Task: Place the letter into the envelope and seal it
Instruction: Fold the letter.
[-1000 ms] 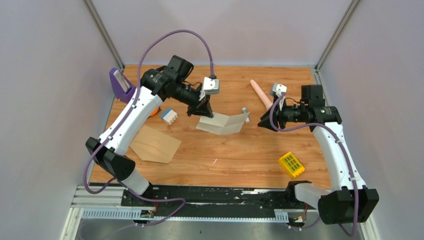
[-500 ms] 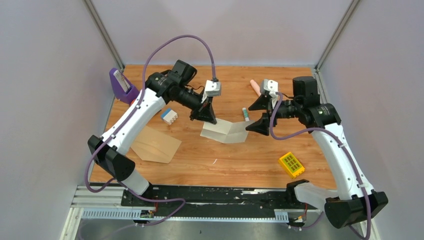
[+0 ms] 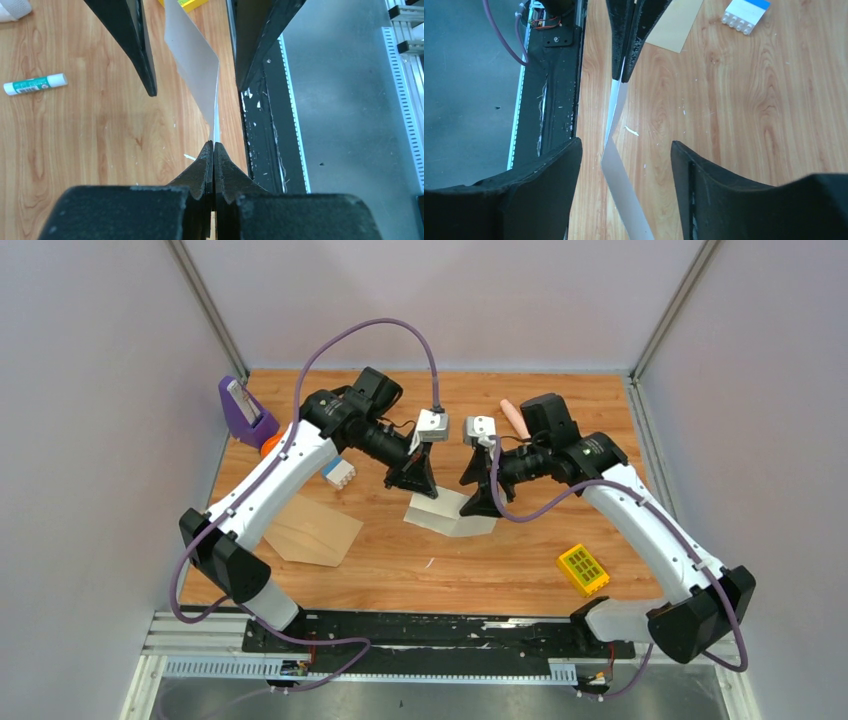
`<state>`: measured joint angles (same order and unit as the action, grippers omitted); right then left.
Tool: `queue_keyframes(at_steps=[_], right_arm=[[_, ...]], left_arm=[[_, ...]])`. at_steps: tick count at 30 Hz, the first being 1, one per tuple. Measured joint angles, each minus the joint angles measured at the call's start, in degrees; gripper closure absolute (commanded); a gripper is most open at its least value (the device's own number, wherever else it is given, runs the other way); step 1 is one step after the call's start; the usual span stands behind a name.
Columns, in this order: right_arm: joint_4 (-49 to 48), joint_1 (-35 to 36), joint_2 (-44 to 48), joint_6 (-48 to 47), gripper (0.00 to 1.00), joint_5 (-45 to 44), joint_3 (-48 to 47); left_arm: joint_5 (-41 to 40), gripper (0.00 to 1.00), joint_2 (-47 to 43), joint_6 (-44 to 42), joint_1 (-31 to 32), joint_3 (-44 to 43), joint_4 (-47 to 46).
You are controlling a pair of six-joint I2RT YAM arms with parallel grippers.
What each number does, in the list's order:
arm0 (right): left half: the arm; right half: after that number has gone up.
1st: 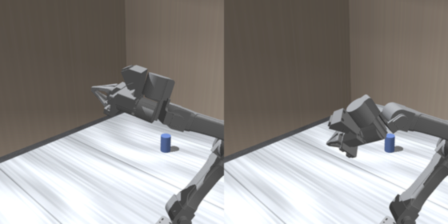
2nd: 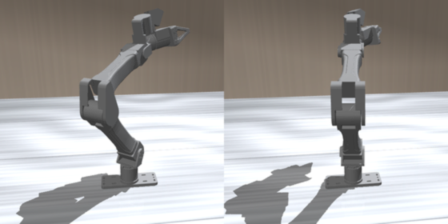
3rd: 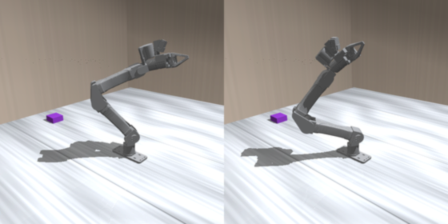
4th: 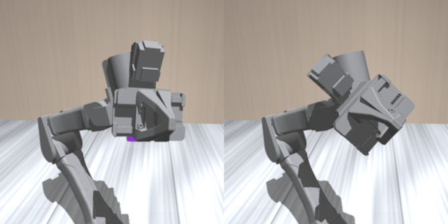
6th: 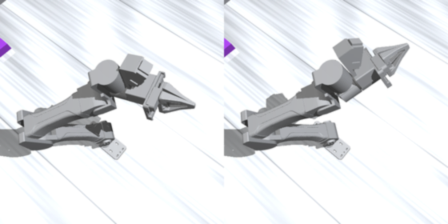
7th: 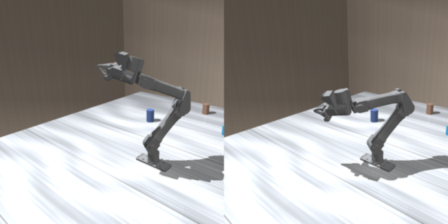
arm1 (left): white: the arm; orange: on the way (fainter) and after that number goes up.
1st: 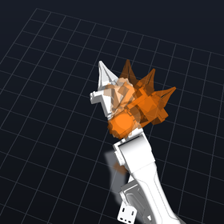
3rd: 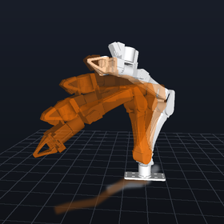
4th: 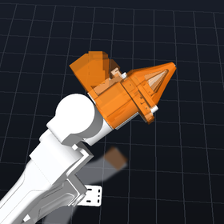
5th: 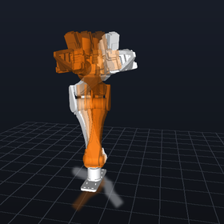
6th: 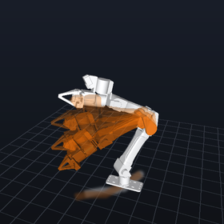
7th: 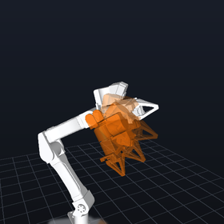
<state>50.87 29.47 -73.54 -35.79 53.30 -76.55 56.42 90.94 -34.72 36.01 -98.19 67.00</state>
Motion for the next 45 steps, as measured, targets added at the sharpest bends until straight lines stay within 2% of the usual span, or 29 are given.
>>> queue_keyframes(at_steps=[8, 16, 18, 22, 24, 26, 32, 36, 37, 40, 42, 44, 45], right_arm=[[4.5, 1.2, -1.8, -1.6, 0.35, -2.8, -2.0], [11.4, 1.6, -2.3, -5.3, 0.45, -5.2, -3.8], [12.8, 2.0, -2.8, -6.0, 0.52, -5.6, -3.8], [14.5, 2.7, -3.5, -7.0, 0.84, -6.8, -3.8], [15.0, 3.0, -3.7, -7.6, 0.95, -7.0, -3.8], [15.5, 3.1, -3.8, -7.8, 1.0, -7.2, -3.8], [15.8, 3.3, -3.6, -8.5, 1.0, -6.3, -3.8], [15.8, 3.4, -2.7, -8.5, 1.0, -5.3, -3.8], [15.7, 3.4, -2.2, -8.5, 1.0, -4.7, -3.8], [15.5, 3.4, -0.6, -8.5, 1.0, -2.9, -3.8], [15.0, 3.4, 0.5, -8.3, 1.0, -1.8, -3.8], [14.4, 3.4, 1.5, -8.1, 1.0, -0.7, -3.8], [14.2, 3.4, 1.7, -8.0, 1.0, -0.3, -3.8]], left_arm=[[-0.3, 1.0, 0.1, -0.3, 0.5, 0.0, 0.2], [-1.1, 1.0, 0.4, -1.5, 0.5, 0.0, 1.8], [-1.2, 1.0, 0.7, -1.7, 0.5, 0.0, 2.3], [-1.5, 1.0, 1.9, -2.1, 0.5, -0.8, 3.6], [-1.5, 1.0, 2.3, -2.4, 0.5, -1.3, 4.1], [-1.5, 1.0, 2.4, -2.7, 0.5, -1.6, 4.5], [-1.2, 0.98, 2.5, -3.0, 0.5, -1.7, 5.0], [-0.9, 0.87, 3.1, -3.1, 0.5, -2.2, 5.0], [-0.9, 0.79, 3.2, -3.1, 0.5, -2.4, 5.0], [-0.8, 0.69, 3.7, -3.0, 0.5, -2.9, 5.0], [-0.8, 0.57, 4.0, -2.9, 0.5, -3.3, 5.0], [-0.8, 0.39, 4.4, -2.4, 0.6, -3.6, 4.6], [-0.8, 0.36, 4.5, -2.2, 0.6, -3.6, 4.3]])
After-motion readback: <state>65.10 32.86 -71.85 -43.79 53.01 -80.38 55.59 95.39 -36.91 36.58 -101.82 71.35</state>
